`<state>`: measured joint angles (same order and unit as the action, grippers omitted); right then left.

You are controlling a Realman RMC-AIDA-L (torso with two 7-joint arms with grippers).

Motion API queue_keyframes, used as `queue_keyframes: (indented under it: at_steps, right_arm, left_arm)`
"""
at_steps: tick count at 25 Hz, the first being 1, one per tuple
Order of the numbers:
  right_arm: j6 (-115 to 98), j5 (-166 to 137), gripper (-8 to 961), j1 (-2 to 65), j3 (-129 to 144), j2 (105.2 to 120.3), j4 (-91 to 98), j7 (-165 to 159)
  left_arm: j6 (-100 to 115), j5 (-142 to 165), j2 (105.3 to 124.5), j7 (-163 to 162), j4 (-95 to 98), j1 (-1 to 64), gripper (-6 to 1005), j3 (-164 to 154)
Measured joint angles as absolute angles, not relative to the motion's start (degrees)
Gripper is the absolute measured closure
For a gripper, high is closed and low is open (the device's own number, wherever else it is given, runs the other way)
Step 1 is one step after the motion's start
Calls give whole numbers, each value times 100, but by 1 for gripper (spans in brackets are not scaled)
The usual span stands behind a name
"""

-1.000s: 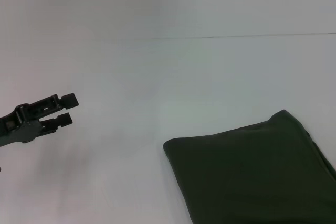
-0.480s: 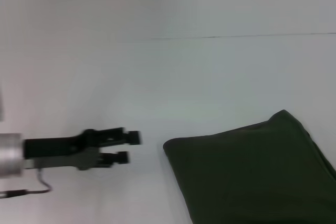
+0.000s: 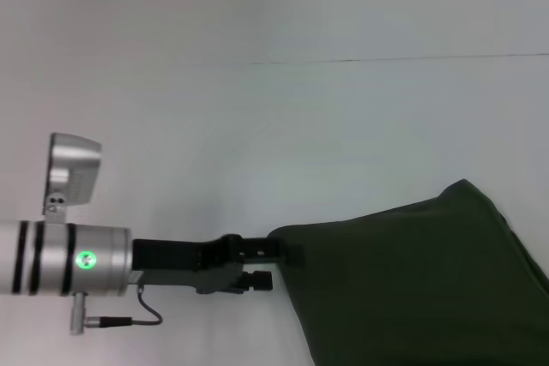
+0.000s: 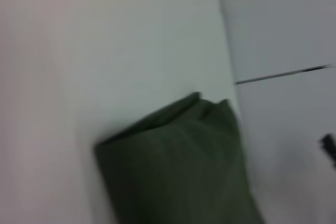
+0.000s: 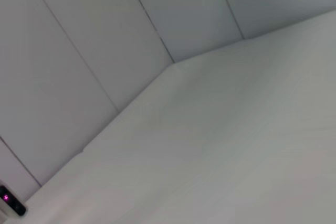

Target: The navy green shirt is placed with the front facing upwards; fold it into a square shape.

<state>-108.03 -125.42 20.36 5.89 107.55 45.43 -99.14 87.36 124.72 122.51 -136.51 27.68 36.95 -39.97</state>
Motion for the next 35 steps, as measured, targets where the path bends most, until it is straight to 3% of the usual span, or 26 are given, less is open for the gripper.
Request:
queue_keyframes:
  at_steps: [7, 35]
  right_arm:
    - [-10685, -12392, 29, 2021, 559, 10757, 4484, -9871]
    - [-10610, -12385, 30, 2014, 598, 10757, 4403, -9819]
  left_arm:
    - [8266, 12472, 12371, -13771, 2809, 3874, 155, -4537]
    - [7538, 12459, 12420, -14155, 2761, 4328, 168, -5360]
